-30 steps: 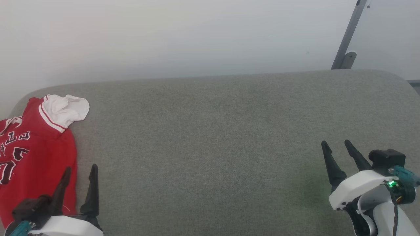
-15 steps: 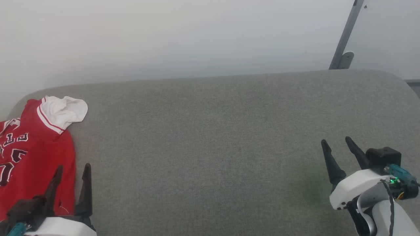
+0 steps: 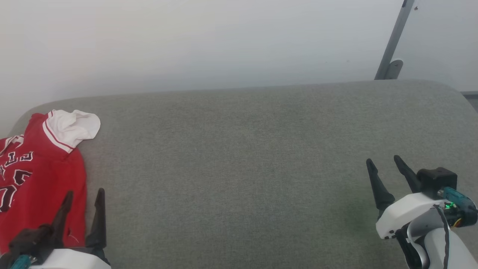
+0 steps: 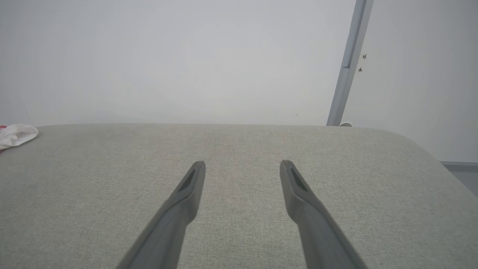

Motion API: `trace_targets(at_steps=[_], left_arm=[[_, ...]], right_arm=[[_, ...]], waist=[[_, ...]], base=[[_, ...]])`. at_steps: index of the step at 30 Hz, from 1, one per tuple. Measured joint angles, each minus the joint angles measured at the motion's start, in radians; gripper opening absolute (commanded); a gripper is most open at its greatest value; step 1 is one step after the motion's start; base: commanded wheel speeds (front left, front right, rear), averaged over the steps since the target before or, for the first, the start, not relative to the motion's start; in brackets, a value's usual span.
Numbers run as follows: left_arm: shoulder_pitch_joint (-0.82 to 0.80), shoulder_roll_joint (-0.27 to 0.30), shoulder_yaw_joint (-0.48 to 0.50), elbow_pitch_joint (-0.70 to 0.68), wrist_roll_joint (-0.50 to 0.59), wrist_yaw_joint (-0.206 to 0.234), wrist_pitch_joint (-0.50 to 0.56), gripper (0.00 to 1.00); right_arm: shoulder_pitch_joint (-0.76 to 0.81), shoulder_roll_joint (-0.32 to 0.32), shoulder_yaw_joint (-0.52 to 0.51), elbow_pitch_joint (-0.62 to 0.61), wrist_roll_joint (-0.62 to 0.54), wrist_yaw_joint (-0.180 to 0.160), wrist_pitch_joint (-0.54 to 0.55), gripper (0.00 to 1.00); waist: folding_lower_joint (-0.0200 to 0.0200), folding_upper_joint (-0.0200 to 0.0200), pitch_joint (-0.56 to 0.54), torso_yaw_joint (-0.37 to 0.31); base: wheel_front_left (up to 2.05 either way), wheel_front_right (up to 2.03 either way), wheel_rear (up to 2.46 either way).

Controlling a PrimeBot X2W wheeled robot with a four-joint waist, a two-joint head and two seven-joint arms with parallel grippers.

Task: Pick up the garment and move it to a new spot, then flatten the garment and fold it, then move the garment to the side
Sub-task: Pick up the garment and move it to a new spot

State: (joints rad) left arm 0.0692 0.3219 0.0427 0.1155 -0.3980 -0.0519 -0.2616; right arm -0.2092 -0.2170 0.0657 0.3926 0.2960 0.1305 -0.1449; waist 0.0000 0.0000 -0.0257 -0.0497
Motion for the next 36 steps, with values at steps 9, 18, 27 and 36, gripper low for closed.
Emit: trace_targets(at_steps=[9,18,27,36], left_arm=[[-0.036,0.015,0.031,0.04,-0.018,0.021,0.015,1.0],[-0.052,0.048,0.076,0.06,-0.041,0.044,0.042,1.0],[-0.042,0.044,0.078,0.054,-0.052,0.065,0.063,1.0],[-0.099,0.056,0.07,0.07,-0.086,0.072,0.137,1.0]], right_arm=[[-0.004,-0.006,0.063,-0.01,0.007,0.0,0.015,1.0],[-0.047,-0.001,0.158,0.001,0.03,0.0,0.028,1.0],[-0.063,0.002,0.191,0.028,0.045,0.0,0.021,1.0],[-0.064,-0.021,0.156,0.034,0.052,0.0,0.016,1.0]], waist=[[0.0,0.0,-0.013,0.073],[0.0,0.0,-0.04,0.196],[0.0,0.0,-0.061,0.281],[0.0,0.0,-0.036,0.3]], base=[[0.0,0.0,0.0],[0.0,0.0,0.0],[0.0,0.0,0.0],[0.0,0.0,0.0]])
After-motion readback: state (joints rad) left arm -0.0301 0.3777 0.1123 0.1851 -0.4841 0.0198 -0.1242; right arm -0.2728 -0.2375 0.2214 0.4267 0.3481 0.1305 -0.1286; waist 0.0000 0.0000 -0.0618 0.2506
